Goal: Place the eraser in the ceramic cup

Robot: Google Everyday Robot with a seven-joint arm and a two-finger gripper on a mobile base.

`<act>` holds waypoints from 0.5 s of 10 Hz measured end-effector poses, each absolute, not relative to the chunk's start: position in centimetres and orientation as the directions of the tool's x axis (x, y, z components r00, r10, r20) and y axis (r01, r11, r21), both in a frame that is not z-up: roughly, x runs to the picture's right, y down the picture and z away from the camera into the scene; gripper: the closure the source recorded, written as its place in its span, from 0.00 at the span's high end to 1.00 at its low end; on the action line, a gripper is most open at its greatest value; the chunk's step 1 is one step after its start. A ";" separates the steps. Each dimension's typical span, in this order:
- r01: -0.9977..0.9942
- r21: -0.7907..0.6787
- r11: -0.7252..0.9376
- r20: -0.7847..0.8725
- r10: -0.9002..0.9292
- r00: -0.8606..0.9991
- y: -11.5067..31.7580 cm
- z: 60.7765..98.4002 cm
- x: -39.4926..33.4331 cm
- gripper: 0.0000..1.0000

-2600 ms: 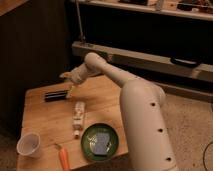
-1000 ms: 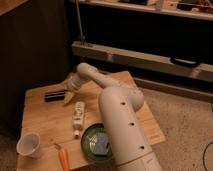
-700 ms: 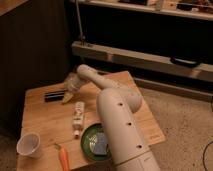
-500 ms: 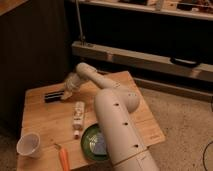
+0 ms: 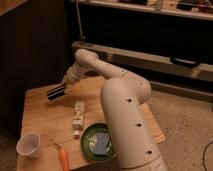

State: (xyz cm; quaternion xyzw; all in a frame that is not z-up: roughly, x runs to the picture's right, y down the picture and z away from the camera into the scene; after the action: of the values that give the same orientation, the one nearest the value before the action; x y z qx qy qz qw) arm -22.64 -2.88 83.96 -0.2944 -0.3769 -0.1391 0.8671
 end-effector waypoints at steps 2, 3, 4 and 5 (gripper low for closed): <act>0.590 -0.341 0.732 0.751 -0.165 0.639 -2.4 78.6 -20.1 0.00; 0.670 -0.303 0.677 0.763 -0.249 0.596 -1.1 75.6 -18.5 0.00; 0.719 -0.275 0.639 0.776 -0.294 0.558 -0.1 74.0 -18.2 0.00; 0.765 -0.247 0.595 0.791 -0.333 0.514 1.0 72.8 -18.0 0.00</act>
State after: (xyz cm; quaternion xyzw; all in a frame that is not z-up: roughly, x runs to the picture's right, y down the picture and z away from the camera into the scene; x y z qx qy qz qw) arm -18.03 0.97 72.82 -0.2996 -0.3607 -0.3358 0.8169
